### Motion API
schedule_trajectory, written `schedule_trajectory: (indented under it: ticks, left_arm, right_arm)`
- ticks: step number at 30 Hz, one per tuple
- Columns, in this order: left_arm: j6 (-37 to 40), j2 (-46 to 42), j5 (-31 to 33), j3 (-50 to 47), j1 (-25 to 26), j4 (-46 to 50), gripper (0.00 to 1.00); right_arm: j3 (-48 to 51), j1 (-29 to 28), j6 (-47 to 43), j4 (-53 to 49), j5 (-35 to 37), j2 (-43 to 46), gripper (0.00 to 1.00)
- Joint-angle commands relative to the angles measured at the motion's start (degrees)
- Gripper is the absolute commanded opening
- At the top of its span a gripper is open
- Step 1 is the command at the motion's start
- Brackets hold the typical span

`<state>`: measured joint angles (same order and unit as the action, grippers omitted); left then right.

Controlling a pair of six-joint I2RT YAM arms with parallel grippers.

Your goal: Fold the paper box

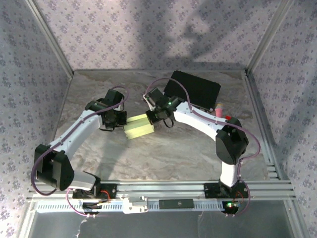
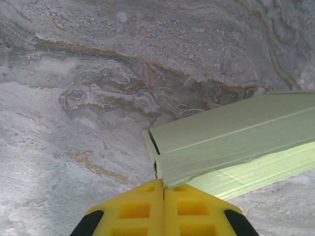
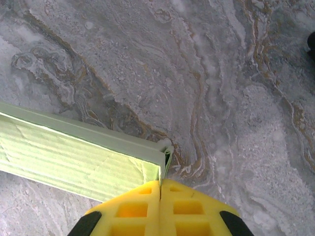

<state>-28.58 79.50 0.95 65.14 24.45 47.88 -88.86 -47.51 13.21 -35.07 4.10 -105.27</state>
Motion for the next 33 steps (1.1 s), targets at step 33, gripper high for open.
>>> schedule_trajectory:
  ticks: [33]
  left_arm:
    - [-4.6,-8.3,-2.2,-10.8,0.8,-12.8,0.0]
  right_arm:
    - [7.4,-3.5,9.6,6.5,5.1,4.3,0.0]
